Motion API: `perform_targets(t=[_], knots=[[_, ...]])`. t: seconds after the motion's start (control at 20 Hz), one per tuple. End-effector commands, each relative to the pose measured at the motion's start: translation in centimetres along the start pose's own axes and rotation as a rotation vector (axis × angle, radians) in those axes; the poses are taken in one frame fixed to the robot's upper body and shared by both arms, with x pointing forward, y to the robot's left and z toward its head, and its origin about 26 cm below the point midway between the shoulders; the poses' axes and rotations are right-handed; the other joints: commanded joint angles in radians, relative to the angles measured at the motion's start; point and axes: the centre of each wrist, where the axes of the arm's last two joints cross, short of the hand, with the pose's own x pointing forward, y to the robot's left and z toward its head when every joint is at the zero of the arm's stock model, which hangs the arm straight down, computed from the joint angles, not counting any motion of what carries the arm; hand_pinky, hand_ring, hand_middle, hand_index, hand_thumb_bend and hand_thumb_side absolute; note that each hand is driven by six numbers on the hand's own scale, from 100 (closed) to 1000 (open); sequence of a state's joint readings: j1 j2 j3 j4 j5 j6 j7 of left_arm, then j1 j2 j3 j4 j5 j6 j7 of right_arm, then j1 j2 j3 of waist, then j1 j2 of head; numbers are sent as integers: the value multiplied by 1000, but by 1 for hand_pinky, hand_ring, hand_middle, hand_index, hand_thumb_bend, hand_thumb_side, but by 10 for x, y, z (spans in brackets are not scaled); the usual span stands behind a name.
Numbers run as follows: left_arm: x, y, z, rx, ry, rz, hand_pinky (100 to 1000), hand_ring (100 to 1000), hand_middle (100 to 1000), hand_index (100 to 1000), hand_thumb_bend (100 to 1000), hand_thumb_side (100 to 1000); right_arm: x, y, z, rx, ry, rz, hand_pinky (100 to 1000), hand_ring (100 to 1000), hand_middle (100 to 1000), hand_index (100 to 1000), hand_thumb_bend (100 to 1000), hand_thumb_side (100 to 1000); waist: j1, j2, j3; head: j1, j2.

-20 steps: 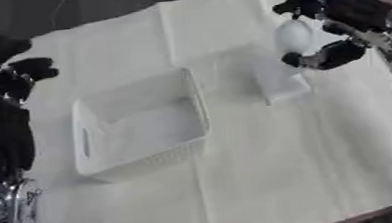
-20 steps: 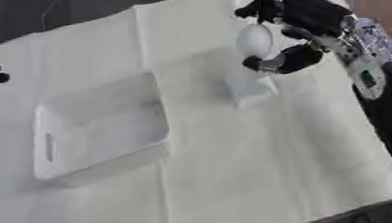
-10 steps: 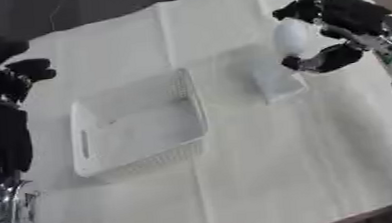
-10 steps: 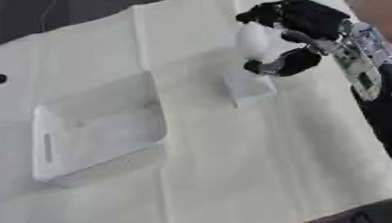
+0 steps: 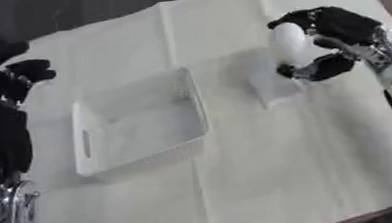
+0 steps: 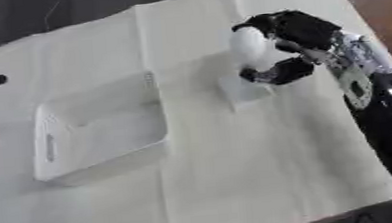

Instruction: Pick up objects on the table and place them in the box.

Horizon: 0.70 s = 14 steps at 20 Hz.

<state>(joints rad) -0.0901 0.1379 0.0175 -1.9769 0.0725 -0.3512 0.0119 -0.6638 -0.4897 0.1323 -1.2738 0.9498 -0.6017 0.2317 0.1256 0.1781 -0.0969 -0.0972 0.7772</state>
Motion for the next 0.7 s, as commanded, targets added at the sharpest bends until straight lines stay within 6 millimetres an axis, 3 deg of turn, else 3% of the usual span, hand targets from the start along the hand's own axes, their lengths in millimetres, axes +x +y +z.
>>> perform_targets(t=[0.05,0.3,0.7], knots=[[4,0,-2,-4,-20,1,636,677,726,853,100,1000,0,-3,-3,-11,-13,3,581,661,802,968,444,863,-2,-20,3,-14,-7],[4,0,-2,-1,-19,1,637,677,727,853,100,1000,3,3,-7,-5,-21,-11,615,697,813,965,462,854,2,-19,7,-19,-7],[3,-1,-1,8,-17,6,639,677,727,853,100,1000,16,11,-21,24,-30,-21,700,763,826,939,418,787,8,-14,24,-30,-7]])
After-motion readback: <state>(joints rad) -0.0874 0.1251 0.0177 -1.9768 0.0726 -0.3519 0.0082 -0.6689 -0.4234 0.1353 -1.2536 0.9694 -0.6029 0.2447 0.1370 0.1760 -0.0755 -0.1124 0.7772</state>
